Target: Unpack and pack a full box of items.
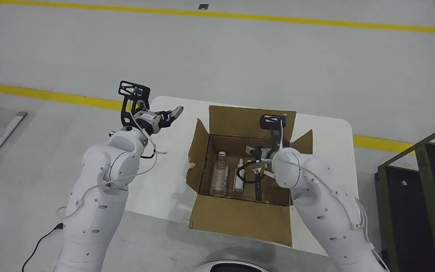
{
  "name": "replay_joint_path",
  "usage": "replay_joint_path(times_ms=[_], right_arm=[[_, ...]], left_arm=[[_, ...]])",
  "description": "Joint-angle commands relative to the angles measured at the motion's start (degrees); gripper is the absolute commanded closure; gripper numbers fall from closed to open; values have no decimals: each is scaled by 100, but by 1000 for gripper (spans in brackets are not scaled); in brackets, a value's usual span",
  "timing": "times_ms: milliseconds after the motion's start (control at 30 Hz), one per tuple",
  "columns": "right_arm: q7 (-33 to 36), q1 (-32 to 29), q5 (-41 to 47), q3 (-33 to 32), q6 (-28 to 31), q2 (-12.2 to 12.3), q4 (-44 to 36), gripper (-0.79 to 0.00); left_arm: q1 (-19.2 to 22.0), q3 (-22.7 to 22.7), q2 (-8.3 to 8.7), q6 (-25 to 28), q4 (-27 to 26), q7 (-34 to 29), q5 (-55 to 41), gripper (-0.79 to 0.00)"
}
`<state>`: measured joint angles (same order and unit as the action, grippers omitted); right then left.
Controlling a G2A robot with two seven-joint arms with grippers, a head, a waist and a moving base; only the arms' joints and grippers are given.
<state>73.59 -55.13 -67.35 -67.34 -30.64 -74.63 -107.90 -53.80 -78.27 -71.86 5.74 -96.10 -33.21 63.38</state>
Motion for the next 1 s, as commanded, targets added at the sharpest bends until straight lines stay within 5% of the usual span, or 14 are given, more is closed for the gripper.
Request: replay_joint_path(times_ms=[0,267,700,867,967], right_arm=[[250,-152,-86,-446,244,46,-884,0],[1441,-397,-508,-1893,1553,245,-2535,0],[1441,-2591,-724,-4457,3734,678,-2601,0],[1441,-3735,-874,-4932,4693,861,-2269,0],[1441,-4267,-572,-5007,4693,981,-2116,0]], left_arm=[[0,0,0,0,0,0,0,-785],[0,0,0,0,0,0,0,-785],[0,0,0,0,0,0,0,-785],[0,0,0,0,0,0,0,-785],[0,0,0,0,0,0,0,-785]])
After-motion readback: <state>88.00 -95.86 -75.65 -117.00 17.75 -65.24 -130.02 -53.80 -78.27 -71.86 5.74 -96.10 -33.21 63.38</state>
